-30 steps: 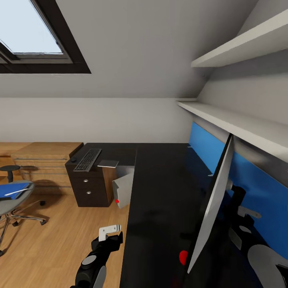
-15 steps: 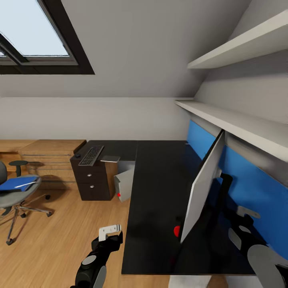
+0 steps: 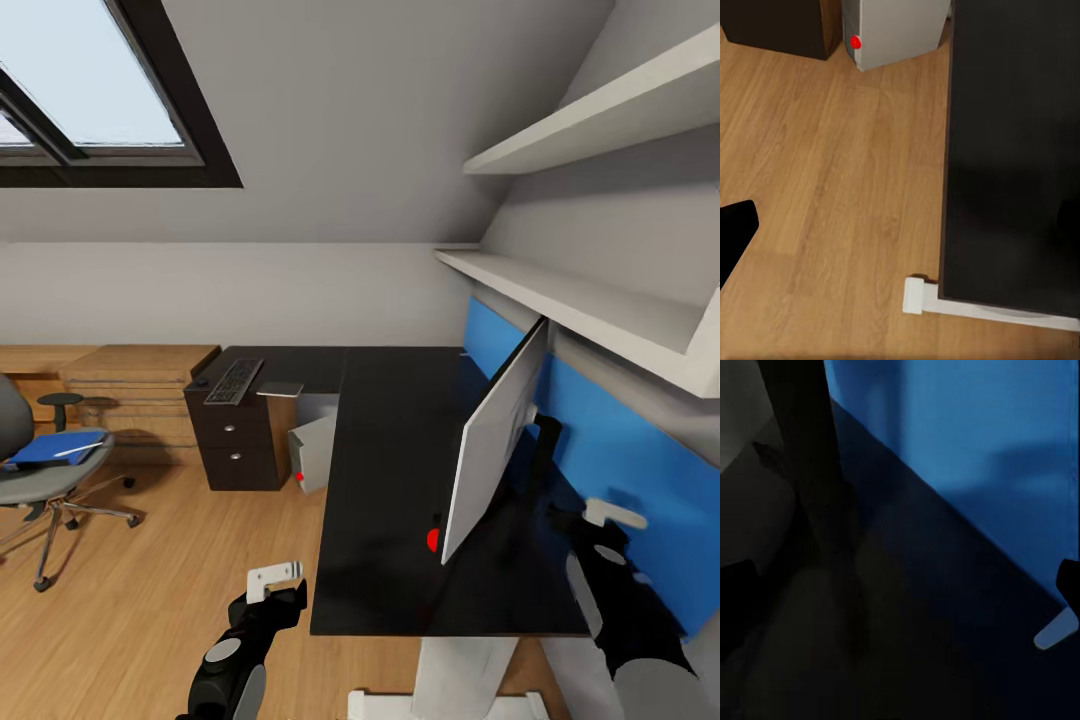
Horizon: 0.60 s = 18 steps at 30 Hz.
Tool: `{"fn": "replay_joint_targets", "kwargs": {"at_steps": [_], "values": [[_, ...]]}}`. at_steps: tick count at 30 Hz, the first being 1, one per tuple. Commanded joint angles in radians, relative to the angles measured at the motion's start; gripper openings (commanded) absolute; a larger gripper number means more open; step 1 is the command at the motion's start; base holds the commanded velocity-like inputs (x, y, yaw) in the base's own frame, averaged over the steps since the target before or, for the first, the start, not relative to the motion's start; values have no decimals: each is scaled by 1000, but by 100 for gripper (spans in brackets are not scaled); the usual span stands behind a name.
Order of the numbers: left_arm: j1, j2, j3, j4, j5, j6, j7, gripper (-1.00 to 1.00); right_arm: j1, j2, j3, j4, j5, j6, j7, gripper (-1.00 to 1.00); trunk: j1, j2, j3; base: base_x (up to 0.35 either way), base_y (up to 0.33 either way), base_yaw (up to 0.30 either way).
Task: In the bedroom, organize the workspace by keeping the computer under the desk, ensuring the monitor is on the desk, placing the keyboard on the desk next to the monitor, placing the mouse on the desk next to the keyboard, moving the folder from the swivel chair onto the desk next to the mouse, stacking the notebook on top of the folder with the pen on top of the notebook, and positioning the swivel chair next to the desk.
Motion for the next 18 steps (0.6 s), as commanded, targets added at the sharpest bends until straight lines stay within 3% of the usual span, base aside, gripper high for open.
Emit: {"fn": "replay_joint_targets", "kwargs": {"at_steps": [1, 4, 7, 9, 12, 13, 18], "values": [[-1, 0, -2, -1, 11, 3, 9, 100, 54, 25, 1, -114, -6, 54, -16, 100, 0, -1, -1, -16, 0, 0], [-1, 0, -2, -1, 11, 3, 9, 100, 158, 90, 1, -328, -5, 116, -34, 100, 0, -1, -1, -8, 0, 0], [-1, 0, -2, -1, 11, 4, 9, 100, 241, 136, 5, -465, -3, 137, -40, 100, 0, -1, -1, -10, 6, 0], [-1, 0, -2, -1, 11, 4, 9, 100, 319, 179, 55, -570, 30, 140, -42, 100, 0, -1, -1, -162, 172, 0], [-1, 0, -3, 0, 11, 4, 9, 100, 330, 185, 78, -578, 43, 138, -42, 100, 0, -1, -1, -212, 239, 0], [-1, 0, -3, 0, 11, 3, 9, 100, 334, 187, 103, -578, 47, 137, -42, 100, 0, -1, -1, -222, 257, 0], [-1, 0, -4, 2, 11, 3, 9, 100, 341, 189, 128, -579, 49, 135, -42, 100, 0, -1, -1, -225, 262, 0]]}}
